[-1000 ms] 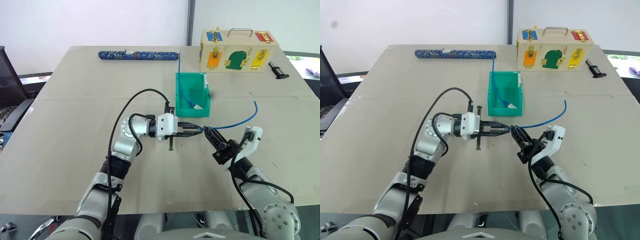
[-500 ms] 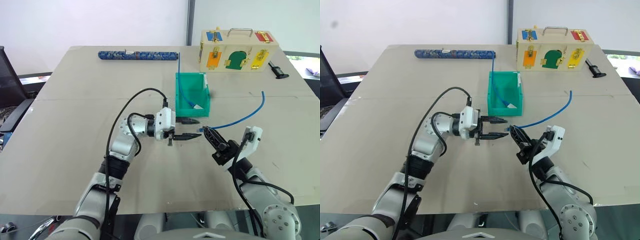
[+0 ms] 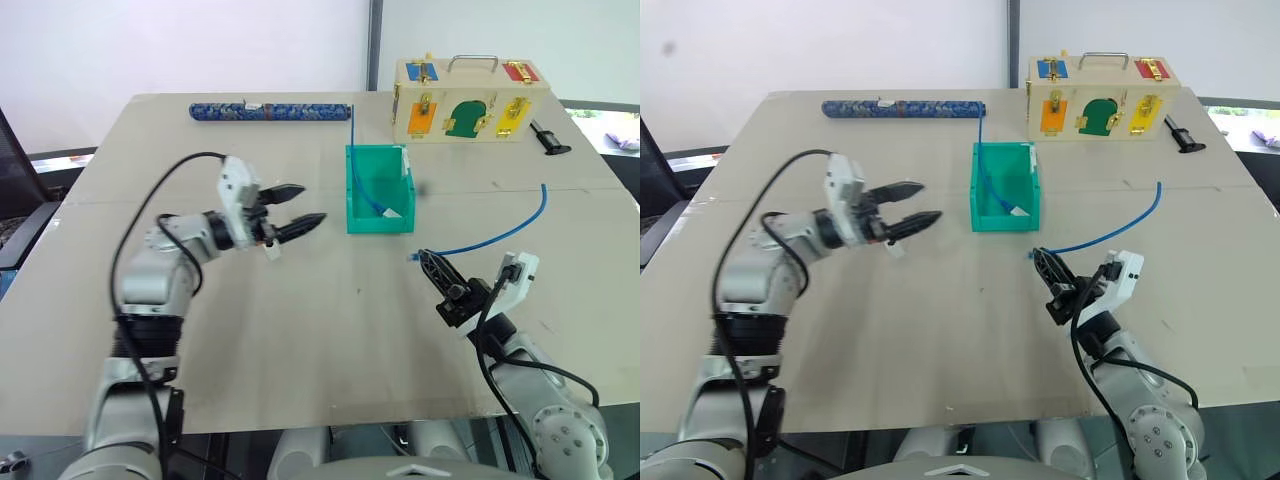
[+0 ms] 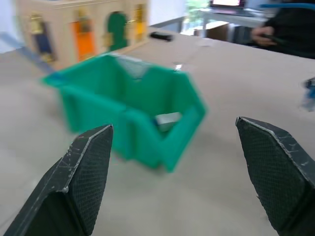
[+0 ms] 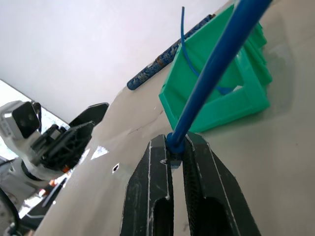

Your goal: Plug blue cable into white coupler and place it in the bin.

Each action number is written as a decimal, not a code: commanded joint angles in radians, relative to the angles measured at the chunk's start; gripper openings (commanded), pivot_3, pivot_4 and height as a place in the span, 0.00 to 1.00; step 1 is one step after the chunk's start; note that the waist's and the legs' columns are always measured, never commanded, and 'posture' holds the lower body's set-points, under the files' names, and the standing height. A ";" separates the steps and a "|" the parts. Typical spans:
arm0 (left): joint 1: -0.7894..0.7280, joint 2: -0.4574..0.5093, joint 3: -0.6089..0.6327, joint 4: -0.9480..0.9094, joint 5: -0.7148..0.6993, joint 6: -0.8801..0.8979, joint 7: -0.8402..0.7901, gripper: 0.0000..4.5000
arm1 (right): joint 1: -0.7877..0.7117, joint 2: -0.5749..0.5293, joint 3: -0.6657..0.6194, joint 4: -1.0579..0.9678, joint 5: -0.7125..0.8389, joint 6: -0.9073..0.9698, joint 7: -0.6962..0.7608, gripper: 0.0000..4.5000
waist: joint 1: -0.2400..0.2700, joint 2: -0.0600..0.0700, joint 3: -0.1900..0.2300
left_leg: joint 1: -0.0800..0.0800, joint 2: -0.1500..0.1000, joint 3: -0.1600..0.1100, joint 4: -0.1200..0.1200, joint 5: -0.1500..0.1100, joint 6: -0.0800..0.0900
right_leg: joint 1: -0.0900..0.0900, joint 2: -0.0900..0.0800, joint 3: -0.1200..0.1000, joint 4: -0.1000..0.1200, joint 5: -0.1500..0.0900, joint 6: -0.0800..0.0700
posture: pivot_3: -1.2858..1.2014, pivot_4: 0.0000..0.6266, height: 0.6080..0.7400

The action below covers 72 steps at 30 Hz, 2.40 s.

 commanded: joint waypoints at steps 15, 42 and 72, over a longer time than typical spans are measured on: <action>0.174 0.051 0.004 0.180 0.135 -0.222 -0.062 0.91 | -0.074 -0.036 -0.008 0.054 0.012 -0.009 0.082 0.00 | 0.004 0.000 0.000 | 0.000 0.001 0.002 -0.002 0.000 0.000 | -0.002 -0.001 0.002 0.000 0.000 0.000 | 0.52 0.24 1.00; 0.158 -0.077 -0.092 0.228 0.180 -0.447 -0.129 0.09 | -0.069 -0.168 -0.050 0.011 -0.063 -0.016 0.110 0.00 | 0.005 -0.001 0.000 | 0.000 0.001 0.003 -0.002 0.000 0.000 | -0.002 -0.002 0.002 0.000 0.000 0.000 | 0.52 0.24 1.00; -0.097 -0.342 -0.455 0.356 0.395 -0.444 -0.183 0.09 | -0.620 -0.532 0.340 0.382 -0.572 -0.018 0.724 0.00 | 0.008 -0.002 0.000 | -0.002 -0.004 0.004 0.000 0.000 0.000 | -0.001 -0.001 0.001 0.000 0.000 0.000 | 0.52 0.24 1.00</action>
